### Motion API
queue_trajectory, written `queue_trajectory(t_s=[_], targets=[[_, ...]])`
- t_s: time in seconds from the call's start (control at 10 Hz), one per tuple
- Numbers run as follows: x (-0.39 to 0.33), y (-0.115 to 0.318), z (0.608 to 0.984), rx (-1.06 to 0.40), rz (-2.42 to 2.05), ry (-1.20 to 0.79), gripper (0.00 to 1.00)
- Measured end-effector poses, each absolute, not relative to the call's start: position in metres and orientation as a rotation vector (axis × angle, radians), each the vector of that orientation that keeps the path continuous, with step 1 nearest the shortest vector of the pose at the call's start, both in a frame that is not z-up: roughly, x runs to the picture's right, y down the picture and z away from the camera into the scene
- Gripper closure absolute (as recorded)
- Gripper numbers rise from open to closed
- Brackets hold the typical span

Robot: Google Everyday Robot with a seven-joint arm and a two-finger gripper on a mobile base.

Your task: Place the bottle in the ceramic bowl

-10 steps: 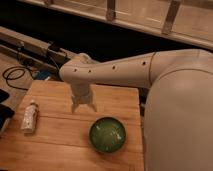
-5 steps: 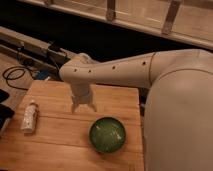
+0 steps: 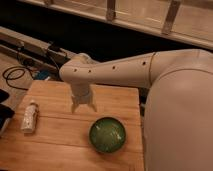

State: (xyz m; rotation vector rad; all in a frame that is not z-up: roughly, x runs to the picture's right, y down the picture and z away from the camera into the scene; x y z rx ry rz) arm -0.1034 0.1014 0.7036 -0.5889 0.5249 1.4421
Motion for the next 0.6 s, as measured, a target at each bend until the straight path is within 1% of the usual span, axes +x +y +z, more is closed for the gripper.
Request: queue_trajectory(t_s=[0.4, 0.6], targets=[[-0.1034, 0.1014, 0.7036, -0.589, 1.442, 0.525, 0.35], [-0.1027, 0.0968, 0.7027, -0.561, 1.436, 0.516, 0.35]])
